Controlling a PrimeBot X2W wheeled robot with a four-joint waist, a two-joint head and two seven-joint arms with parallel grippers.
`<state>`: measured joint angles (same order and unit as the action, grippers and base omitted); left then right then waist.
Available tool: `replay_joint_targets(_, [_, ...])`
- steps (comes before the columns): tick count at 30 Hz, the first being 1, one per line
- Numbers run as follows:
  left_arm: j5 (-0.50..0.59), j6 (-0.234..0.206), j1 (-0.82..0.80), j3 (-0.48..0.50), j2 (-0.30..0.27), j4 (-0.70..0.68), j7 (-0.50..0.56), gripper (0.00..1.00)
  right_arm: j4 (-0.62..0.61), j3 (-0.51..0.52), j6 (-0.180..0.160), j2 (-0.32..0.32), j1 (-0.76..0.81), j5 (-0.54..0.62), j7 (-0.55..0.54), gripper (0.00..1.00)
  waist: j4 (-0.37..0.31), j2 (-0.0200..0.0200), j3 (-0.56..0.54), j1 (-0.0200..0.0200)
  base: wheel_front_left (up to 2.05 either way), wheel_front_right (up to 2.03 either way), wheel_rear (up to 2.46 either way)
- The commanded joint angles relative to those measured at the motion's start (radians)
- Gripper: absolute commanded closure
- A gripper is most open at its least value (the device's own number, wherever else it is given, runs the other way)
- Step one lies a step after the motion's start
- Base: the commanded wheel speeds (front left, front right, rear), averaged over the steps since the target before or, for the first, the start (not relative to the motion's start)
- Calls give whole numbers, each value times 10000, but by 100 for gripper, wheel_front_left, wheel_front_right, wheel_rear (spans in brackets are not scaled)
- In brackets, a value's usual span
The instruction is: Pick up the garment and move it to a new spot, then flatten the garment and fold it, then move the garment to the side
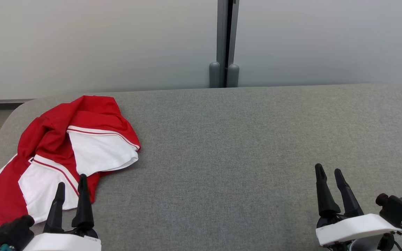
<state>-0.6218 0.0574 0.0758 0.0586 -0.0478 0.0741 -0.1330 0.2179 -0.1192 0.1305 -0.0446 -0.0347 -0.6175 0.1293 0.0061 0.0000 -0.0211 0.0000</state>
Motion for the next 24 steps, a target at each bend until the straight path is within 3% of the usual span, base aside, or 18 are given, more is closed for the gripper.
replay_joint_targets(1, [495,198,19,-54,-32,-155,-92,0,7,-61,3,-58,32,296,128,0,7,0,-12,0,0,0,0])
replay_joint_targets(8, [1230,486,178,-148,-27,-107,-278,0,137,-219,2,-61,27,1026,317,0,28,0,-20,0,0,0,0])
replay_joint_targets(24, [2480,619,442,-386,-30,-81,-633,0,211,-597,2,-68,91,2483,679,0,-13,0,-37,0,0,0,0])
